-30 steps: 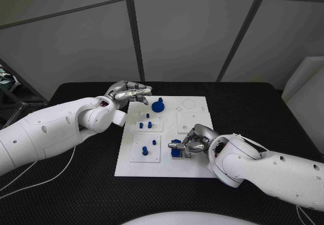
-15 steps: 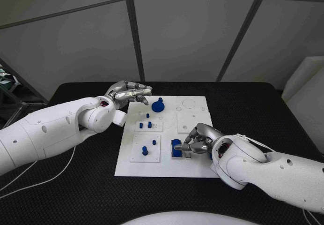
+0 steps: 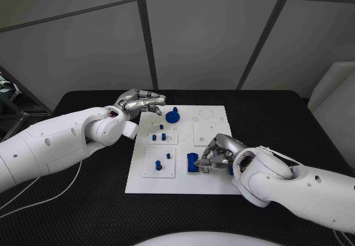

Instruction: Assemble the parts on the task board

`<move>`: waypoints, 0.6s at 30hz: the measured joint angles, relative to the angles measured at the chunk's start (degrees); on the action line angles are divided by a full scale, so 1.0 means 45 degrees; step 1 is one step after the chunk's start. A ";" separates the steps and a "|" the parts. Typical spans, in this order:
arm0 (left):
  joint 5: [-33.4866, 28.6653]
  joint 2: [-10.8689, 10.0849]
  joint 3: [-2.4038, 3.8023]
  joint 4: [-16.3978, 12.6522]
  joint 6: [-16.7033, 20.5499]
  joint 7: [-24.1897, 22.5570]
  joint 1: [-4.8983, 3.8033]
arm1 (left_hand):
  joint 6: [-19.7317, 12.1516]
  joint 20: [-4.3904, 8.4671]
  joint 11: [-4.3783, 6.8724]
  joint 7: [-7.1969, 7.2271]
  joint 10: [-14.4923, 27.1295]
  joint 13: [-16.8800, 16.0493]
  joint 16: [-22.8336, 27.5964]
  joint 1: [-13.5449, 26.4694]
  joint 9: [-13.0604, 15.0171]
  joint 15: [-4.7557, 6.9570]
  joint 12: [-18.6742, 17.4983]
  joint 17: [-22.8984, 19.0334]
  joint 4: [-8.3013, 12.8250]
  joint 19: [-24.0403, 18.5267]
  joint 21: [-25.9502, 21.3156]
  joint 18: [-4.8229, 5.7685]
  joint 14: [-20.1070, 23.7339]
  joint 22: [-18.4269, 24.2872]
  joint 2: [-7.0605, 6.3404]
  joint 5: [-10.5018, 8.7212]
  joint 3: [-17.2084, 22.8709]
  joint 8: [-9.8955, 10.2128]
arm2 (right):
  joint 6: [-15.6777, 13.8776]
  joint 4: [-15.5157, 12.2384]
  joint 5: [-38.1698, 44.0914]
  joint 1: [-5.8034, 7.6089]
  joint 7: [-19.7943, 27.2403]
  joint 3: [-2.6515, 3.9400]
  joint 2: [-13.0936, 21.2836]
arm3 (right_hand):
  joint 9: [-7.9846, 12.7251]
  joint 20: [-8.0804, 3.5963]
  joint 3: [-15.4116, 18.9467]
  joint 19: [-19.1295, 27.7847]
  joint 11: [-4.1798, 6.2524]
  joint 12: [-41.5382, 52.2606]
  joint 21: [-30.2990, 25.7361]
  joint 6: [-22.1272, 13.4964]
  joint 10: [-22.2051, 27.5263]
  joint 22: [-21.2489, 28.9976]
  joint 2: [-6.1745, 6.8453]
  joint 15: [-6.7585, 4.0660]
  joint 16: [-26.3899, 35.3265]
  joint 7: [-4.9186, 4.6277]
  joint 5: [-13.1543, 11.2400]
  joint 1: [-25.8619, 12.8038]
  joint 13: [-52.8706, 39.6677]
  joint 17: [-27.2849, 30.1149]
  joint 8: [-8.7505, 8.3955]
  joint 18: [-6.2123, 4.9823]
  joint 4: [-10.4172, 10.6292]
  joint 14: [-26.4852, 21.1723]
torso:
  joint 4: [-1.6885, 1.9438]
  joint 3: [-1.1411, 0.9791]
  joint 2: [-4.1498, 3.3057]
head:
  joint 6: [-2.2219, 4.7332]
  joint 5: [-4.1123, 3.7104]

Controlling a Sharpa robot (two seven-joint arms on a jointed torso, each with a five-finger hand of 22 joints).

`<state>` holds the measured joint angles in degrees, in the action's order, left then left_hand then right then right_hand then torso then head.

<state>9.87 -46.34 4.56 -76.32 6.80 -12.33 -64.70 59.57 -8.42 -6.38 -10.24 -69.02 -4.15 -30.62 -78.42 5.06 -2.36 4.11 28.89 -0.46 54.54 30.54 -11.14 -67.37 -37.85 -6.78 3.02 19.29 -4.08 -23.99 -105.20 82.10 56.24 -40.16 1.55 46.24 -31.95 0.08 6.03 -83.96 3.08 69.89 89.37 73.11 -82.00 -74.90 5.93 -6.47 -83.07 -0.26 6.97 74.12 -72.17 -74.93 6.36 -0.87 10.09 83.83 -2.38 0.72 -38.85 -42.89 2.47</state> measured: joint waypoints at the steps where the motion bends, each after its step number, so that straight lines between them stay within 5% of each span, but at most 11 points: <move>1: 0.0000 0.0000 -0.0001 0.0000 -0.0001 0.0000 0.0000 | 0.0000 0.0000 0.0000 0.0000 0.0000 0.0000 0.0000 0.0000 0.0000 0.0000 0.0000 0.0000 0.0000 0.0000 0.0000 0.0000 0.0000 0.0000 0.0000 0.0000 0.0000 0.0000 | 0.0006 0.0002 0.0032 0.0000 0.0000 0.0000 0.0000 | -0.0009 0.0000 0.0004 0.0000 0.0000 0.0000 0.0000 0.0000 0.0000 0.0000 -0.0060 -0.0002 0.0000 0.0000 0.0000 0.0061 -0.0004 0.0000 0.0000 -0.0001 -0.0004 0.0002 | 0.0000 0.0001 0.0000 | 0.0009 -0.0001; 7: 0.0000 -0.0004 -0.0007 0.0001 -0.0005 0.0001 0.0000 | 0.0000 0.0000 0.0000 0.0001 0.0000 0.0000 0.0000 0.0000 0.0001 0.0000 0.0000 0.0000 0.0000 0.0000 0.0000 0.0000 0.0000 0.0000 0.0000 0.0000 0.0000 0.0000 | 0.0067 0.0002 0.0252 -0.0001 -0.0002 0.0000 -0.0024 | -0.0071 -0.0046 0.0151 -0.0046 -0.0002 0.0000 0.0052 0.0046 0.0001 0.0000 -0.0070 -0.0045 0.0000 0.0046 0.0000 0.0336 -0.0049 0.0001 -0.0053 0.0000 -0.0406 0.0047 | 0.0000 0.0002 -0.0004 | 0.0027 0.0005; 18: 0.0000 0.0002 -0.0011 0.0001 -0.0009 0.0001 0.0001 | 0.0000 0.0000 0.0001 0.0000 0.0000 0.0000 0.0016 0.0000 0.0002 0.0000 0.0000 0.0000 0.0000 0.0000 0.0000 -0.0001 0.0000 0.0007 0.0000 0.0000 0.0000 0.0000 | -0.0022 -0.0049 0.0801 0.0001 0.0004 0.0002 -0.0039 | -0.0101 -0.0046 0.0222 -0.0046 0.0046 0.0082 0.0052 0.0090 -0.0046 0.0000 -0.0069 -0.0044 -0.0055 0.0001 0.0048 0.0335 -0.0104 0.0002 -0.0067 0.0000 -0.0474 0.0047 | 0.0007 -0.0001 -0.0013 | 0.0033 -0.0010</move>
<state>9.87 -46.33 4.51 -76.32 6.76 -12.32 -64.70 59.57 -8.42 -6.38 -10.24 -69.02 -4.15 -30.55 -78.42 5.07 -2.36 4.10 28.89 -0.46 54.54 30.54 -11.14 -67.37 -37.82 -6.78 3.02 19.29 -4.08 -24.08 -105.42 85.70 56.24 -40.14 1.56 46.07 -32.41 -0.12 7.03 -84.17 3.29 70.25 89.60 73.52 -82.20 -74.90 5.62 -6.67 -83.32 -0.26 7.19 75.63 -72.64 -74.92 6.06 -0.87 7.96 84.04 -2.35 0.71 -38.91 -42.74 2.42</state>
